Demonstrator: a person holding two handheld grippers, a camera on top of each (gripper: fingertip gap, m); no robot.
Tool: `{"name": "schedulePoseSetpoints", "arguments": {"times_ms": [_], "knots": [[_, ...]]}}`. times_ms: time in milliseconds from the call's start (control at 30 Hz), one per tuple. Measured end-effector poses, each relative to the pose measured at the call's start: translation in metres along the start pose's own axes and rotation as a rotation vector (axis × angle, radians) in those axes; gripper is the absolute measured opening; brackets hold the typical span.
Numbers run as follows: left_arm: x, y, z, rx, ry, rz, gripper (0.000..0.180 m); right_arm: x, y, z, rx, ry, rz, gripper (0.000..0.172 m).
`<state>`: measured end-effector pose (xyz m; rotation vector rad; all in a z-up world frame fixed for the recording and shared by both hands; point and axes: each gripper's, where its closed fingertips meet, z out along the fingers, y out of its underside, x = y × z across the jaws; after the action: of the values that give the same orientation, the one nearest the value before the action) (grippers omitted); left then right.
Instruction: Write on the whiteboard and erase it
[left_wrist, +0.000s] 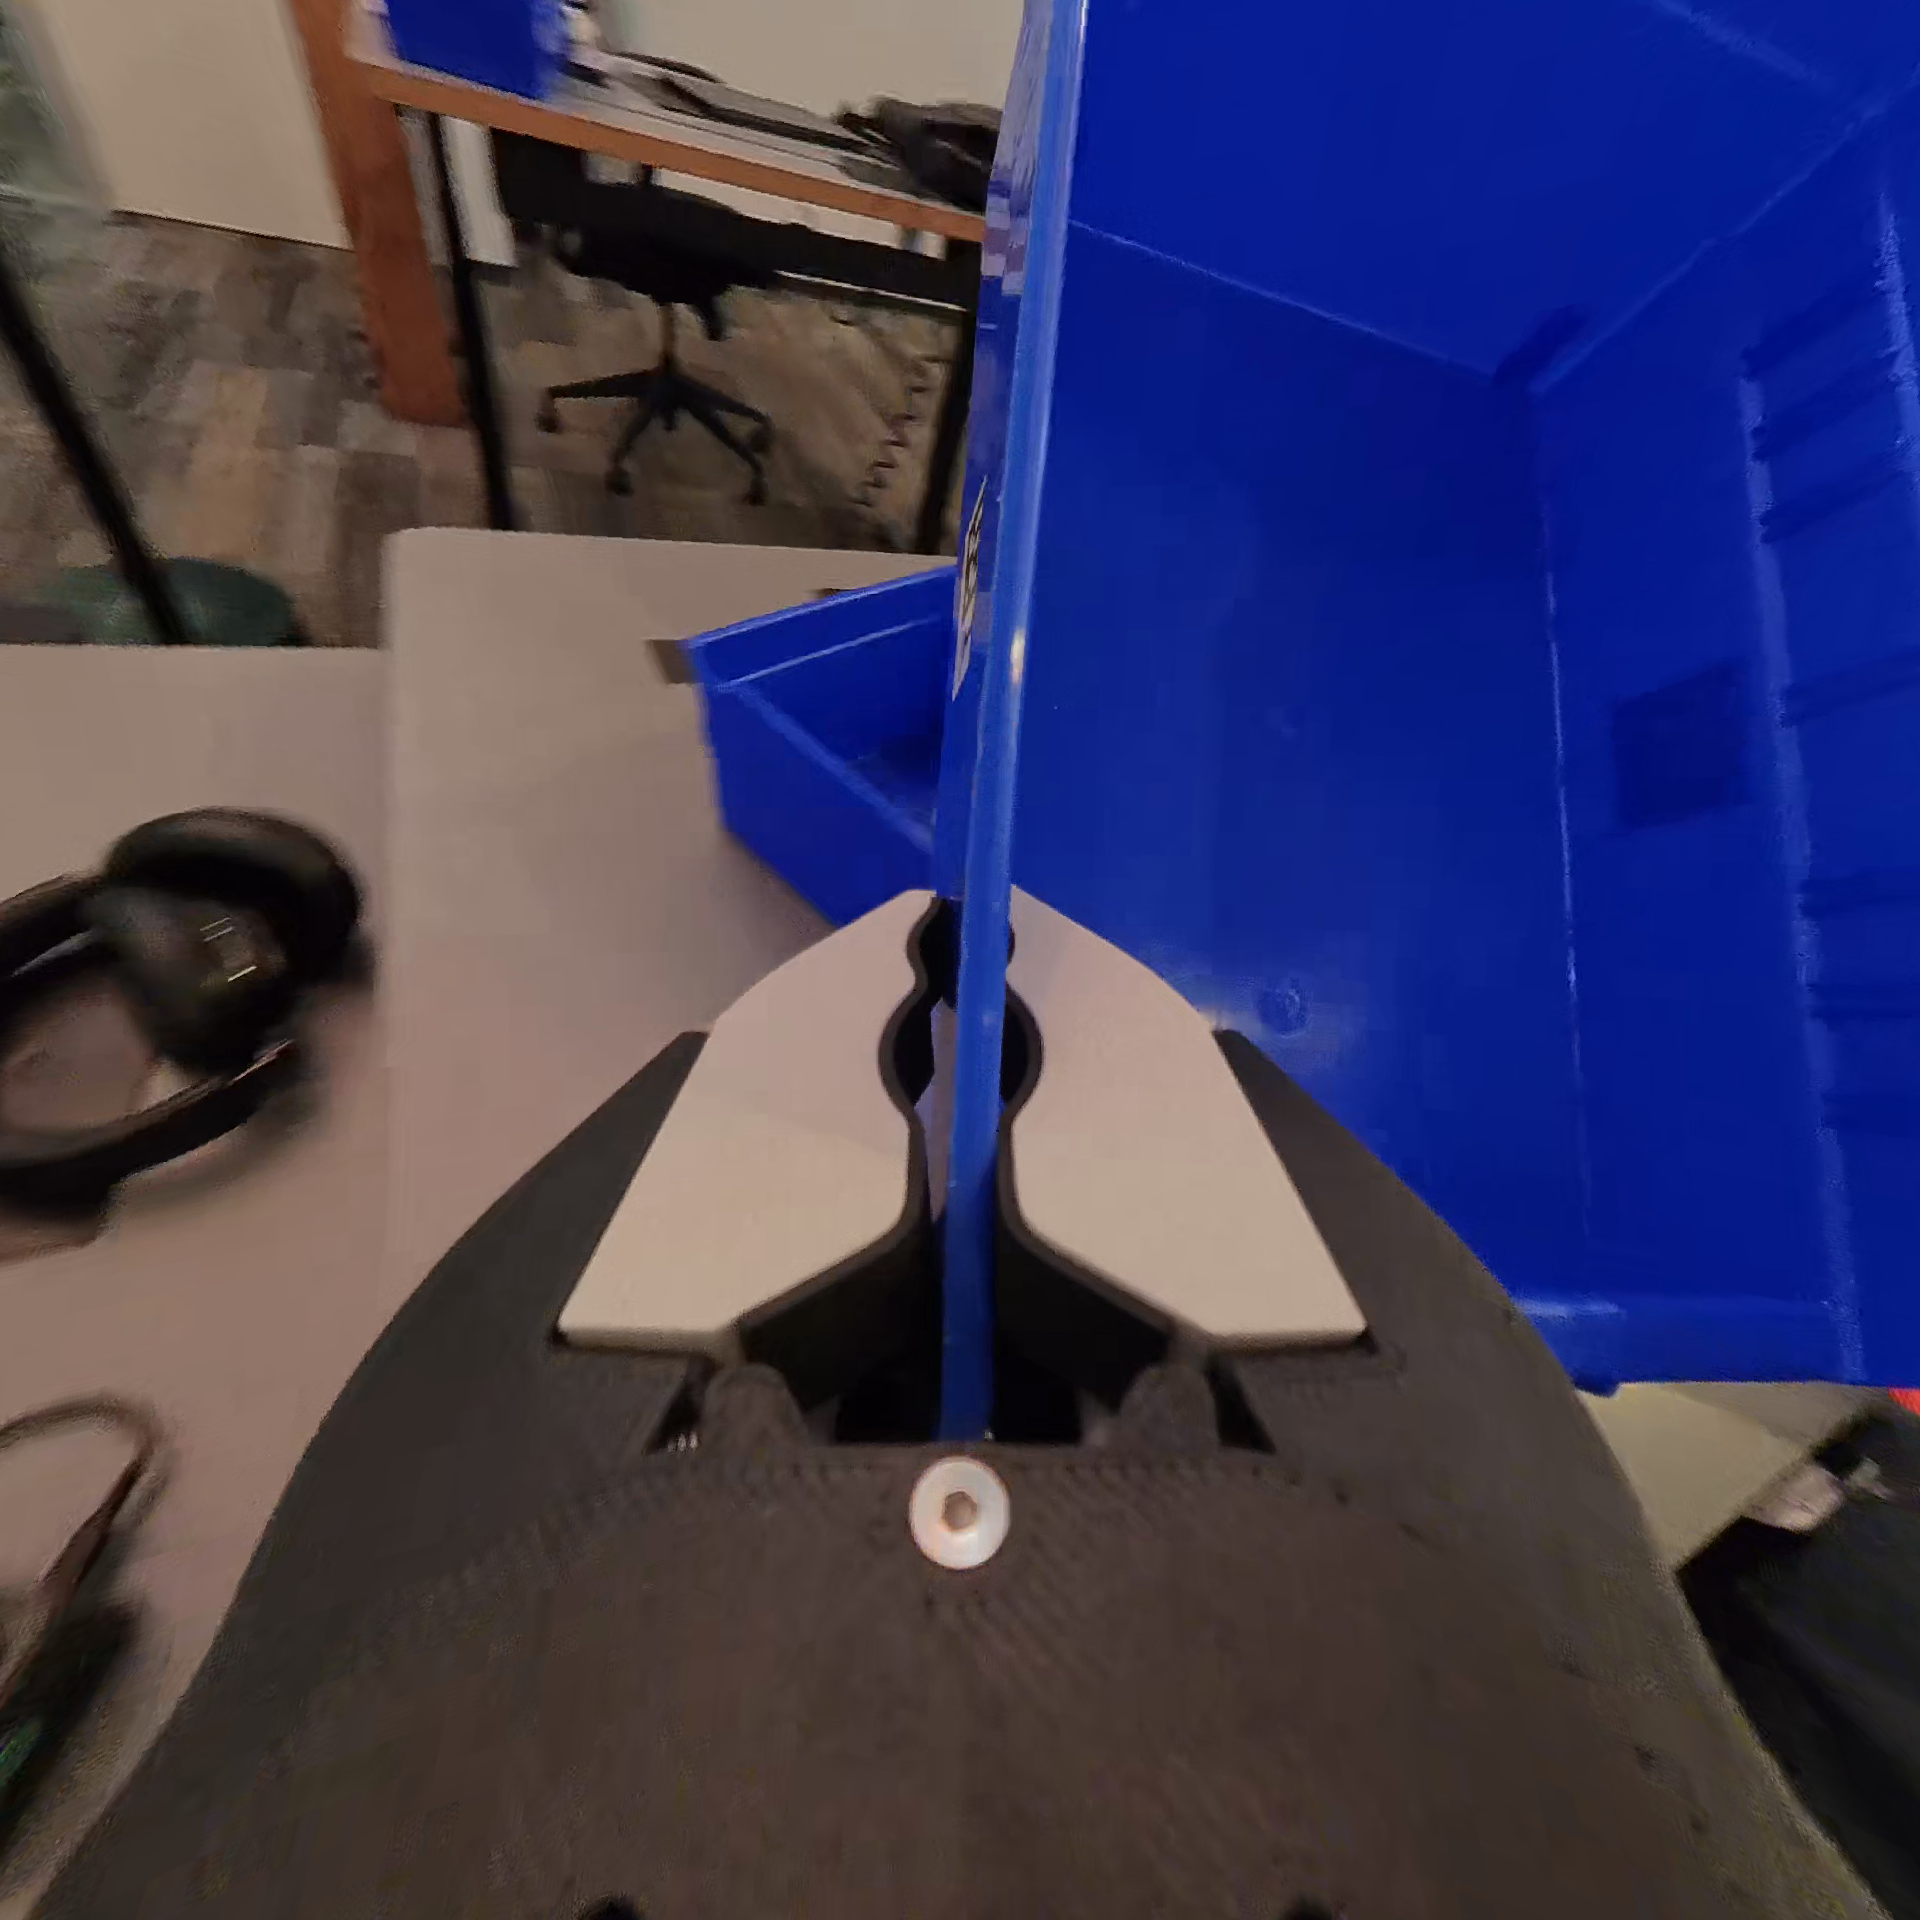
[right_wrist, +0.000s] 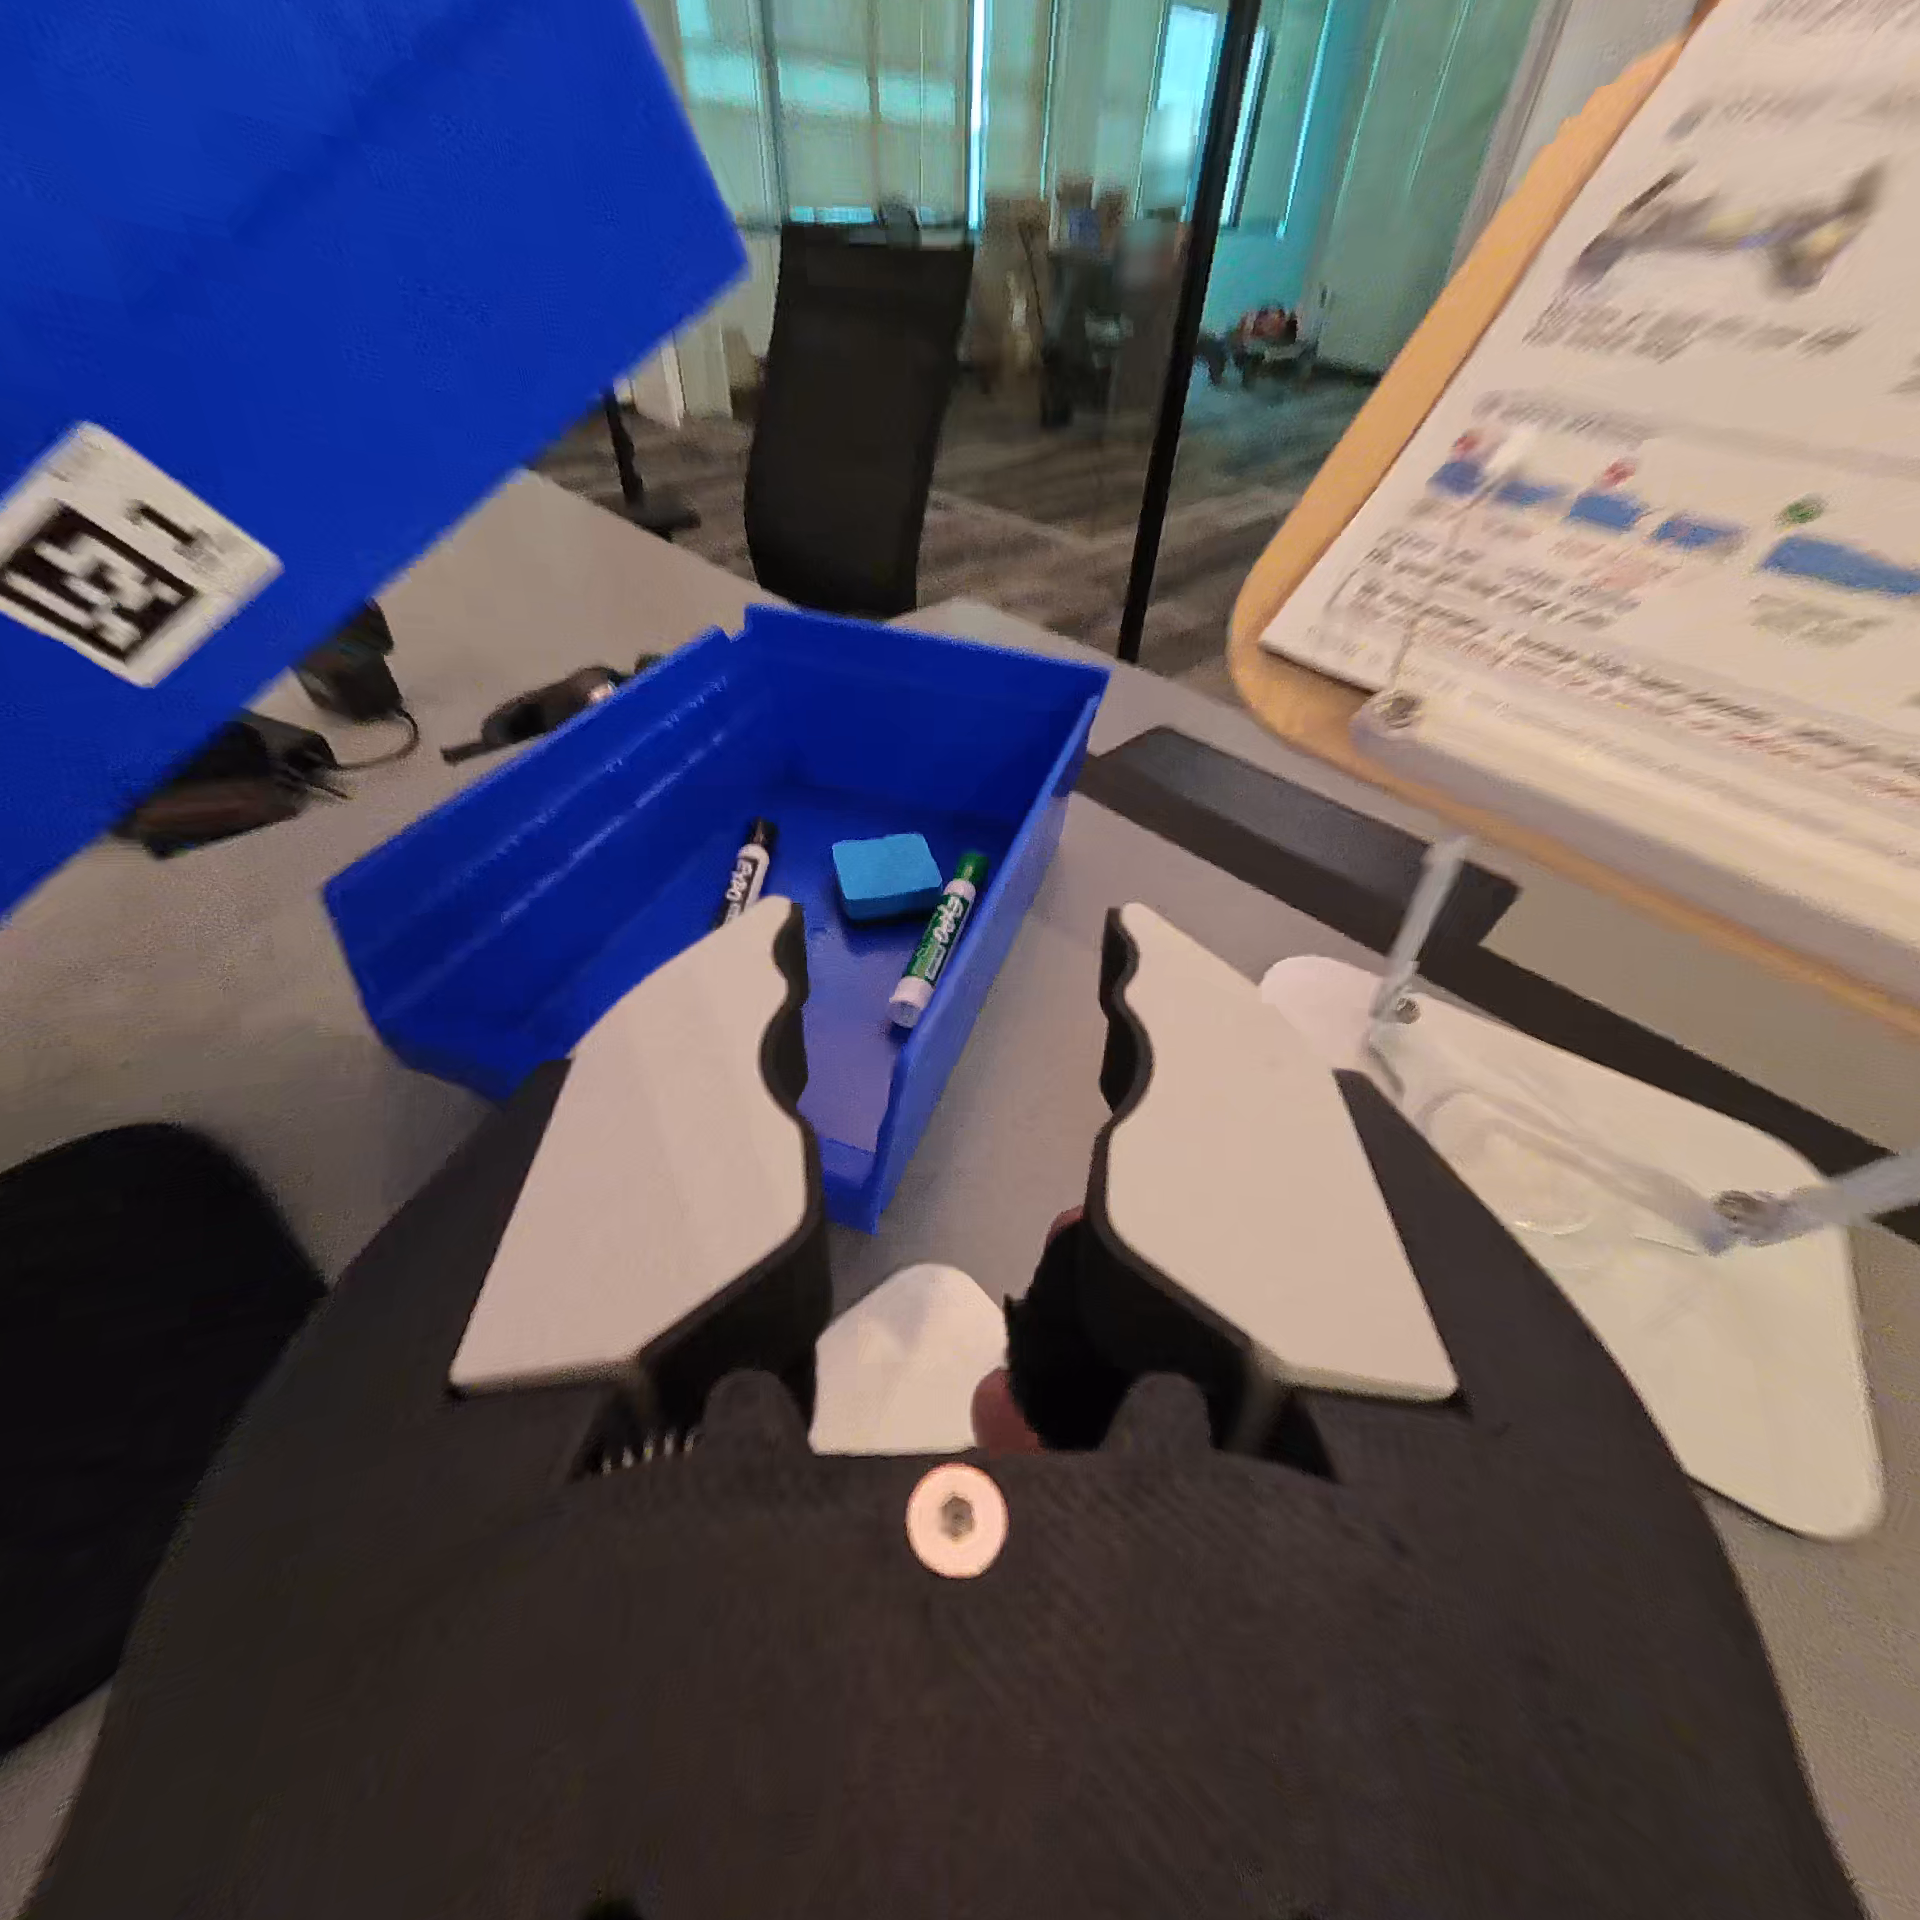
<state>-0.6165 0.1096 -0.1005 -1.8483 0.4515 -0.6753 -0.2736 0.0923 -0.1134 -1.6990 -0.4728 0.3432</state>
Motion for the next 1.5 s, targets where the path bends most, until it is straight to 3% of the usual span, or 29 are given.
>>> {"name": "schedulePoseSetpoints", "arguments": {"times_ms": [200, 333, 433, 533, 700, 833, 1000, 1200, 1400, 1500], "knots": [[0.143, -0.005, 0.089, -0.115, 0.338, 0.094, 0.004, 0.058, -0.020, -0.127, 0.161, 0.114, 0.033, 0.046], [0.261, 0.023, 0.160, -0.244, 0.617, 0.084, 0.005, 0.130, -0.012, -0.224, 0.214, 0.309, 0.134, 0.044], [0.341, 0.055, 0.210, -0.348, 0.772, 0.064, 0.005, 0.189, 0.001, -0.308, 0.239, 0.557, 0.150, 0.043], [0.404, 0.081, 0.262, -0.423, 0.831, 0.076, 0.005, 0.231, 0.008, -0.384, 0.298, 0.745, 0.181, 0.041], [0.480, 0.105, 0.338, -0.467, 0.825, 0.084, 0.005, 0.272, 0.021, -0.455, 0.334, 0.945, 0.212, 0.048], [0.511, 0.120, 0.382, -0.474, 0.772, 0.094, 0.005, 0.275, 0.034, -0.458, 0.308, 0.967, 0.205, 0.062], [0.521, 0.145, 0.419, -0.517, 0.685, 0.102, 0.005, 0.267, 0.067, -0.420, 0.241, 0.898, 0.241, 0.074], [0.518, 0.164, 0.442, -0.536, 0.598, 0.067, 0.005, 0.264, 0.111, -0.383, 0.010, 0.876, 0.221, 0.087], [0.526, 0.166, 0.446, -0.549, 0.580, 0.114, 0.010, 0.270, 0.143, -0.364, -0.138, 0.900, 0.197, 0.072], [0.530, 0.168, 0.444, -0.589, 0.593, 0.108, 0.021, 0.277, 0.148, -0.364, -0.203, 0.946, 0.156, 0.048]]}}
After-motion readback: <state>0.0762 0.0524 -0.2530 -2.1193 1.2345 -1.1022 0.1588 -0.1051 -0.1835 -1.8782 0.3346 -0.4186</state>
